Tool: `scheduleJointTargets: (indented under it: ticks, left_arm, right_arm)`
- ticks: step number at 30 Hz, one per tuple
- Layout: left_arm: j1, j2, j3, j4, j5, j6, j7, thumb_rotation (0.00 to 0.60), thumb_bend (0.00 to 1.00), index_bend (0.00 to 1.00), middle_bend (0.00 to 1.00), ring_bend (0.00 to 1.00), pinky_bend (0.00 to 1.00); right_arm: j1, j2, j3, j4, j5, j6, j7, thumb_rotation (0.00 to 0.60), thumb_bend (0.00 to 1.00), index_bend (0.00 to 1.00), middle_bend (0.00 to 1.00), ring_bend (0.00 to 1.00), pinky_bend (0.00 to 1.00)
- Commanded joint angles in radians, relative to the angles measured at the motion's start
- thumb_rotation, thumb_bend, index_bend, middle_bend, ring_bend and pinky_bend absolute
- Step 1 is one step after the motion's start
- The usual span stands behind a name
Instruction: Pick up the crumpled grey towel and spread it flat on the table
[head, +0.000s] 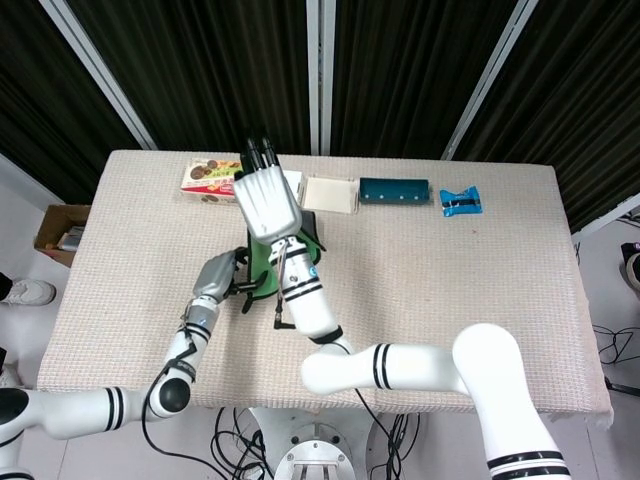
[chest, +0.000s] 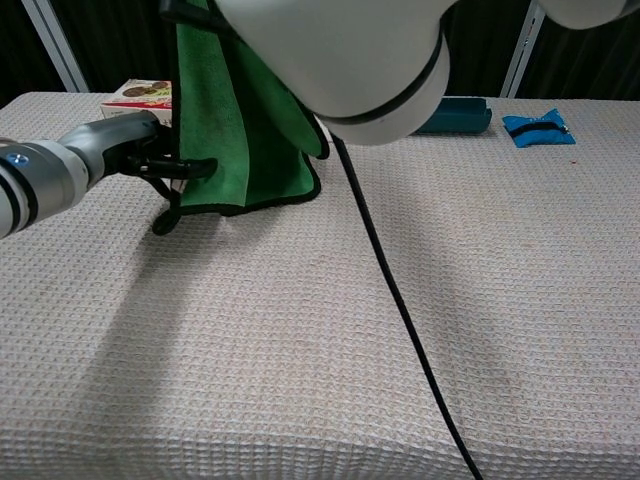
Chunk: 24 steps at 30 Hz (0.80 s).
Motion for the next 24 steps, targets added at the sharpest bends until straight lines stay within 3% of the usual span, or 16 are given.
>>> scheduleJointTargets:
  ticks: [1,10,15,24]
  left_arm:
    - [0.016,0.019,0.017,-0.020,0.033,0.007,-0.012,0.375,0.31,0.41,0.28,0.31,0.34]
    - [0.039,0.051,0.044,-0.049,0.087,0.018,-0.021,0.470,0.36,0.55,0.34,0.34,0.34]
    - [0.053,0.077,0.049,-0.078,0.133,0.028,-0.039,0.585,0.43,0.65,0.43,0.39,0.35]
    - [0.094,0.183,0.081,-0.163,0.304,0.084,-0.048,0.600,0.46,0.75,0.48,0.39,0.33]
  right_arm:
    - [-0.023,0.022,-0.017,-0.026,-0.002,0.002,0.017,0.600,0.46,0.78,0.25,0.00,0.00]
    - [-0.085,0.069,-0.035,-0.093,-0.001,0.009,0.096,0.600,0.46,0.78,0.25,0.00,0.00]
    - [-0.144,0.108,-0.054,-0.170,-0.021,0.013,0.176,0.600,0.46,0.78,0.25,0.00,0.00]
    - [-0.336,0.231,-0.155,-0.390,-0.141,0.052,0.402,0.600,0.47,0.79,0.25,0.00,0.00]
